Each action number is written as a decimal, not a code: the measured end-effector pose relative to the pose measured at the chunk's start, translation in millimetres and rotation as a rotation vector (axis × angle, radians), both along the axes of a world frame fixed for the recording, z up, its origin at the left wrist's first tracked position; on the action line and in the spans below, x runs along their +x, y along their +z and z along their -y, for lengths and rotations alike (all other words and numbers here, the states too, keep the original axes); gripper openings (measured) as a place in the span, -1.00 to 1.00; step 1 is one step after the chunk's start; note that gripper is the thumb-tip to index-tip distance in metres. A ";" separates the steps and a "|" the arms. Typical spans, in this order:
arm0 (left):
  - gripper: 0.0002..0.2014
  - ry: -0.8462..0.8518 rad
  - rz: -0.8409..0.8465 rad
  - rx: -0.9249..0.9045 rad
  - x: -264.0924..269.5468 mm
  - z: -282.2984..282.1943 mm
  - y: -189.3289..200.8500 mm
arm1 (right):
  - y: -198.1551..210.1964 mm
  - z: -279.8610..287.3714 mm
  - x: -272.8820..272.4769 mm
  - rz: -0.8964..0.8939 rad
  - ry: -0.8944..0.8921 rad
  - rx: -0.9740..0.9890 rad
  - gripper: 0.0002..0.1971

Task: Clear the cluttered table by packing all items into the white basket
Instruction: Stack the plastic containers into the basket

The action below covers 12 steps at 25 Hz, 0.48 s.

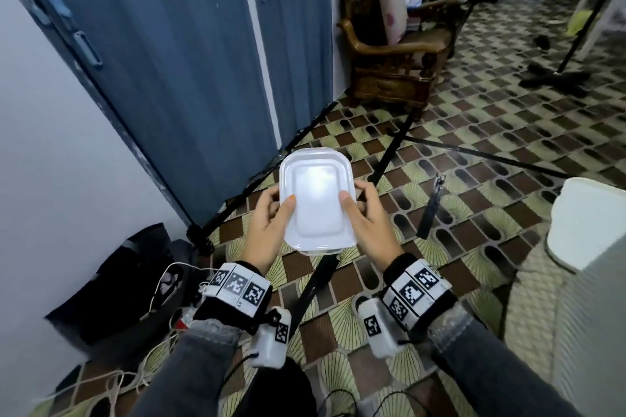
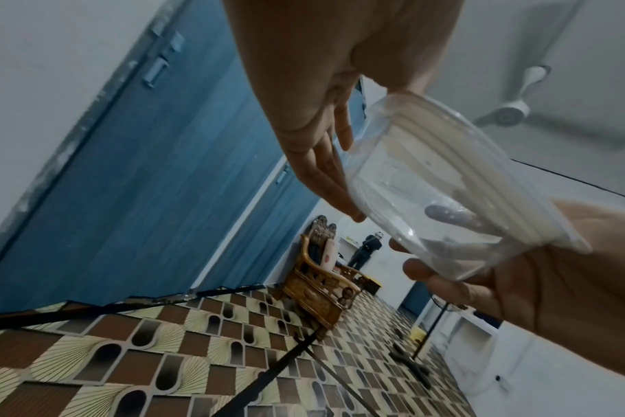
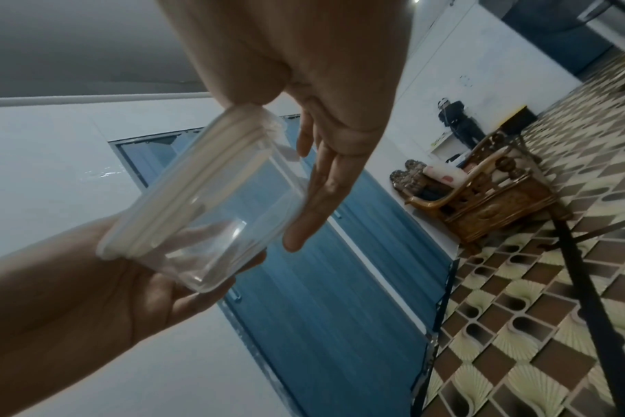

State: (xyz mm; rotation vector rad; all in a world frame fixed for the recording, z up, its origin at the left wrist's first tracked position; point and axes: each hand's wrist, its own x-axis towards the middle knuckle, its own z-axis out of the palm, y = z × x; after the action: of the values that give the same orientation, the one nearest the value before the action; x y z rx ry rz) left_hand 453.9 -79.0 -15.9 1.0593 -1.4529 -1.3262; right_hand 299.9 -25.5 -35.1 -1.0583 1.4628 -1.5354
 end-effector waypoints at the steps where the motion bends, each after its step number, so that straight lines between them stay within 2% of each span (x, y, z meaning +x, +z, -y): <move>1: -0.77 -0.035 0.003 -0.004 -8.4 5.3 0.7 | 0.3 -0.1 -8.0 -0.005 -0.017 0.011 -0.71; 12: -0.79 -0.475 -0.004 0.028 -172.0 59.2 -1.3 | 4.2 -12.0 -131.2 -0.050 -0.438 0.001 -0.72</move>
State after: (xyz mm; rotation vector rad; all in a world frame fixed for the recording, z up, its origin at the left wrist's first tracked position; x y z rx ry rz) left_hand 282.0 -138.2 -17.2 0.7493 -1.7563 -1.6772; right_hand 168.7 -13.5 -30.8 -0.8127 1.8163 -1.8144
